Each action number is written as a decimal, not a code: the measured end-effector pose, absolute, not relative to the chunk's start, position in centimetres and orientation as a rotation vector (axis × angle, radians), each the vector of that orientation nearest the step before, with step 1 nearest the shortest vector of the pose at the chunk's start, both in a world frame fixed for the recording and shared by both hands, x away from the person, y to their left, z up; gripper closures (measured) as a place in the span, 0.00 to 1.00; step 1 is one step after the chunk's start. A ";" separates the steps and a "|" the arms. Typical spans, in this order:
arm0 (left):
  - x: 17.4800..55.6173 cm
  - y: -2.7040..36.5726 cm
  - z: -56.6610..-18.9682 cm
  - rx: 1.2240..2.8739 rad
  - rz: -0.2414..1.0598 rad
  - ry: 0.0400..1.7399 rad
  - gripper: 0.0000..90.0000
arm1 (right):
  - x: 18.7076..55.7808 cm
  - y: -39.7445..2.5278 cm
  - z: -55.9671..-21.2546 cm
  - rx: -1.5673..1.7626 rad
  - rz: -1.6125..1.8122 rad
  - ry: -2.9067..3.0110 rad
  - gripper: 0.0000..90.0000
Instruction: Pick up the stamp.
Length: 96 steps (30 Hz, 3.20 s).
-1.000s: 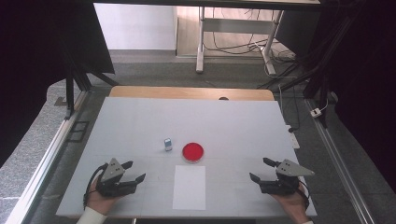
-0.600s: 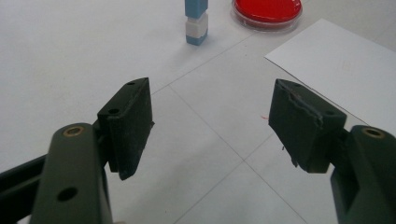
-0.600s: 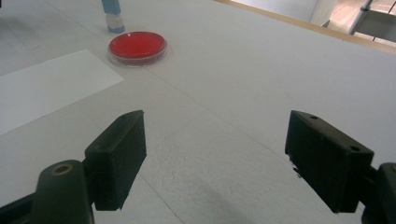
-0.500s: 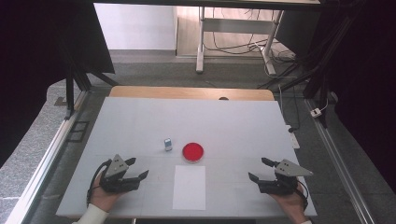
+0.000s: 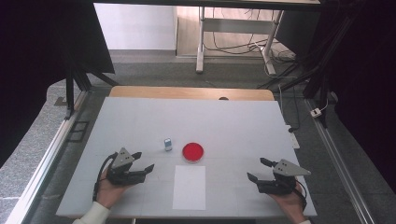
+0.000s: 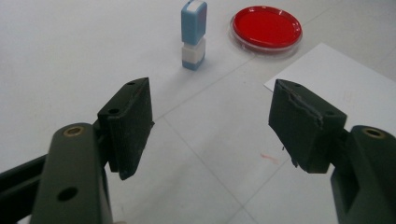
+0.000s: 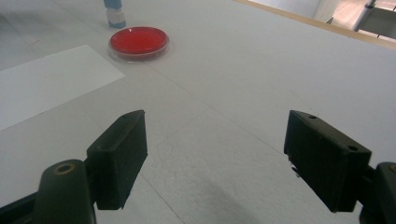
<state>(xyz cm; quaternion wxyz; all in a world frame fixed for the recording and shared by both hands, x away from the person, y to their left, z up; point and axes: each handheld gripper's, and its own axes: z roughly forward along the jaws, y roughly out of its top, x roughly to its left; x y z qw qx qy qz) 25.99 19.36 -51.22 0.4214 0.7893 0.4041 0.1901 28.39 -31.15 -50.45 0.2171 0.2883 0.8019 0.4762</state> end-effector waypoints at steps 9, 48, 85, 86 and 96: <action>27.1 18.4 -50.7 1.989 0.504 1.008 0.35 | 28.4 -31.1 -50.5 0.794 1.317 2.225 0.24; 33.4 15.2 -50.9 2.063 0.500 0.993 0.38 | 28.6 -31.0 -50.8 0.802 1.298 2.235 0.24; 35.6 14.3 -51.7 2.158 0.526 0.872 0.69 | 28.7 -31.0 -51.2 0.808 1.269 2.250 0.24; 35.6 14.3 -51.7 2.159 0.531 0.872 0.69 | 28.7 -31.0 -51.2 0.808 1.269 2.250 0.24; 35.4 13.9 -51.7 2.159 0.541 0.817 0.81 | 28.7 -31.0 -51.3 0.810 1.259 2.255 0.24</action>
